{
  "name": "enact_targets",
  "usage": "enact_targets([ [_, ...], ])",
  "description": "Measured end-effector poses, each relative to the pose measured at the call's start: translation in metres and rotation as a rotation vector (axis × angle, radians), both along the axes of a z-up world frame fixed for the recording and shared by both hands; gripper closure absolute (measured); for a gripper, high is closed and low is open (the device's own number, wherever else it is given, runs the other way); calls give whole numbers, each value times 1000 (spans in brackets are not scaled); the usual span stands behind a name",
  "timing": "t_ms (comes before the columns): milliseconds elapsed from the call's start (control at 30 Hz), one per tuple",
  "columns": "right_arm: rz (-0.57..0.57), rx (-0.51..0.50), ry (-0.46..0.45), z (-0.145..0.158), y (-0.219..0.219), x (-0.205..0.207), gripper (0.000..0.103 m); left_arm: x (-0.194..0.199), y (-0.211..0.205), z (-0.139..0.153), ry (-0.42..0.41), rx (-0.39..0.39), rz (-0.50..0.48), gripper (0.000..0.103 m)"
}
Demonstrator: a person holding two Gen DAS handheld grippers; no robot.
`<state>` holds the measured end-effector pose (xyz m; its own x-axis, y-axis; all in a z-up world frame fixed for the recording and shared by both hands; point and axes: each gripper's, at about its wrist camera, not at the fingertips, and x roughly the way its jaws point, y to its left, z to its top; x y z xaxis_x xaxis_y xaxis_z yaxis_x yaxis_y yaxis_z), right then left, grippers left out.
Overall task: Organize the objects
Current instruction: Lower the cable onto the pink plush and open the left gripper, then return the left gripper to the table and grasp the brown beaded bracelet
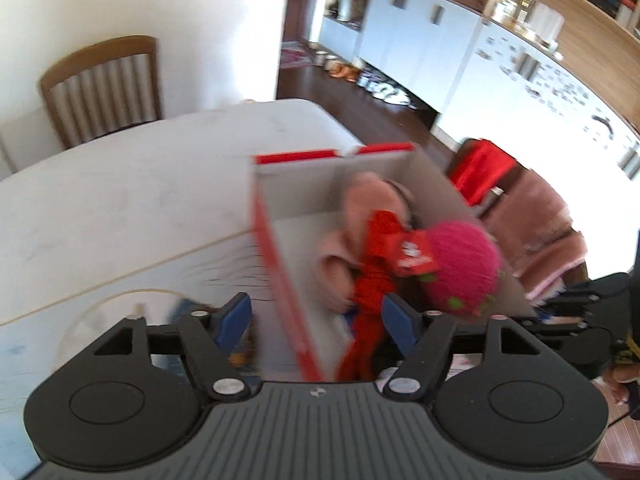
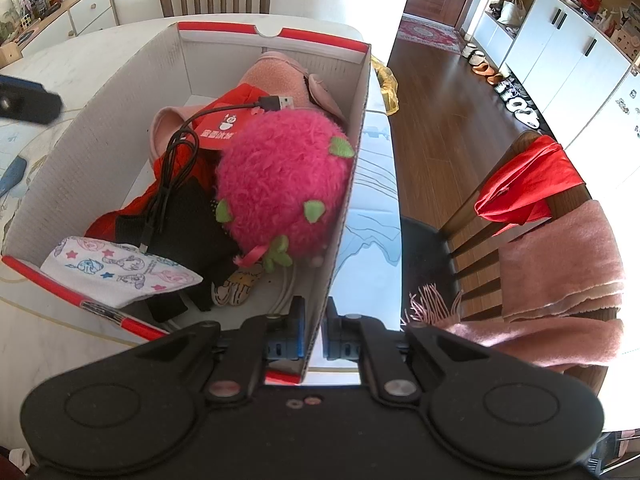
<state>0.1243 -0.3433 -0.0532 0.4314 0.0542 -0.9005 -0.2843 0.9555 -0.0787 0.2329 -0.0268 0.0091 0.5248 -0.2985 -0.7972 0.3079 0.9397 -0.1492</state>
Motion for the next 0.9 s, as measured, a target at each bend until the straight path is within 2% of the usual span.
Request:
enact_targets([
  [67,1,-1,0,0,0,0,96,5,15,0,2,12,36,27],
  [167,0,0,1,0,0,-1,96,12,35,-6,12,23,75,16],
  [200,0,0,2,-1,0,-1,96,15,41,-10,16,26,87,16],
  [333,-1,0,3,-1,-1,-1,95,24,54,-31,45,58,112,12],
  [433,-3,0,5,-2,-2,-2,95,29,59,-50,67,70,134,2],
  [633,-10,0,10,0,-1,-4,95,42,64,-87,112,85,196,2],
  [900,-16,-4,17,0,1,-3,95,59,66,-118,148,91,256,2],
])
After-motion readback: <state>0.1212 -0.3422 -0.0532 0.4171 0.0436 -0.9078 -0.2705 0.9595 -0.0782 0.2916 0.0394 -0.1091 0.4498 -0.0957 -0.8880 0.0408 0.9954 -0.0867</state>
